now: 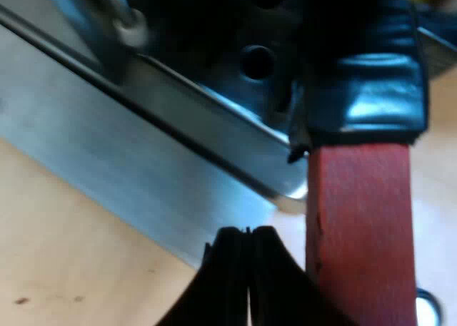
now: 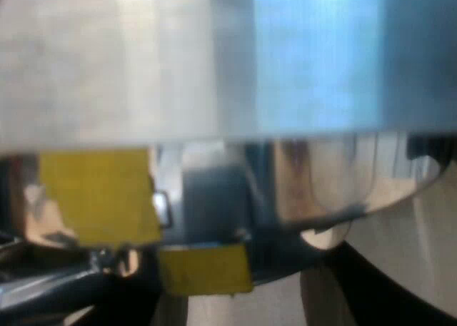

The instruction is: Put the handle in the coffee machine

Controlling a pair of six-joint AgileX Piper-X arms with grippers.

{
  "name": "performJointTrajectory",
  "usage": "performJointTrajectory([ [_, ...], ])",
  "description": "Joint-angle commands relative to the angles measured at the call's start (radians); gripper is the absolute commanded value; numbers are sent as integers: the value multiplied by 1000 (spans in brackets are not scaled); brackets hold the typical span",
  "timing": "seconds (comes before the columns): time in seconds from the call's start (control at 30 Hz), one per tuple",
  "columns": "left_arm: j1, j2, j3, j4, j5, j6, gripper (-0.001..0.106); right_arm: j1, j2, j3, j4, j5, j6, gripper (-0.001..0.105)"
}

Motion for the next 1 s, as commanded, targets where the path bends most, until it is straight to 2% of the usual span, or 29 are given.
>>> performJointTrajectory([
  [0.03, -7, -22, -6, 43, 29, 5, 0, -7, -62, -23, -110, 13, 2, 39],
  [0.23, -52, -56, -6, 120, 103, -4, 0, -7, -62, -23, -110, 13, 2, 39],
  [0.33, -114, -61, -6, 114, 103, -47, 0, -7, -62, -23, -110, 13, -1, 39],
  [0.47, -191, -66, -6, 111, 103, -126, 0, -7, -62, -23, -110, 13, -52, 39],
  [0.6, -244, -75, -6, 110, 112, -207, 0, -7, -71, -23, -110, 13, -51, 39],
  [0.7, -271, -88, -6, 110, 118, -242, 0, -7, -79, -23, -104, 13, -51, 39],
  [1.0, -281, -95, 4, 94, 132, -271, 0, 3, -82, -23, -79, 18, -51, 39],
])
